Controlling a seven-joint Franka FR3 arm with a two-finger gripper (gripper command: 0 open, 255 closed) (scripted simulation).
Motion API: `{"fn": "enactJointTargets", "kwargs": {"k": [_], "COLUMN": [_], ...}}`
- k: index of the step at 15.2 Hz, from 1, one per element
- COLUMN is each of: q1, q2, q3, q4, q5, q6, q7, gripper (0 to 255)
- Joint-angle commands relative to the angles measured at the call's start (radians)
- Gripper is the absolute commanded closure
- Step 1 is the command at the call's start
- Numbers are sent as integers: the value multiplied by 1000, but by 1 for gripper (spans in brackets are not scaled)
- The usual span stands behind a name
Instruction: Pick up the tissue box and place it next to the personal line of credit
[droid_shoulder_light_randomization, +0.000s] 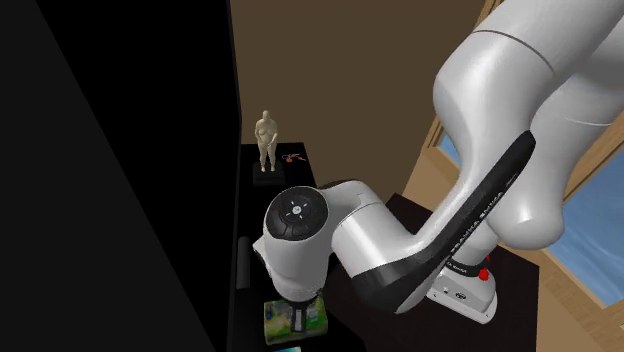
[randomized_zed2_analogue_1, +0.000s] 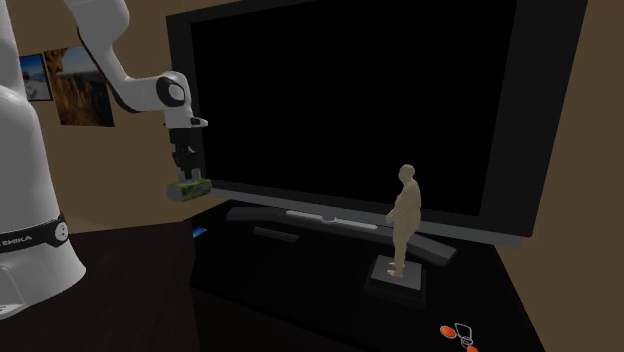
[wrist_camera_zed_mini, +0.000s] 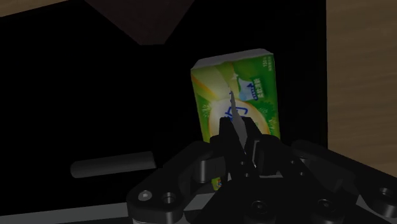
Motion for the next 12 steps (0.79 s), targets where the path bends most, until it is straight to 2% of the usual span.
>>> {"fn": "enactJointTargets", "kwargs": {"k": [1, 9, 12], "q1": [31, 152, 160], "q2": [28, 186, 220], "q3": [30, 97, 86], "q4": [46, 232, 226], "q5": [-6, -82, -111], "q6": [-27, -102, -69], "q7": [66, 298, 320], "gripper": [255, 255, 255]}}
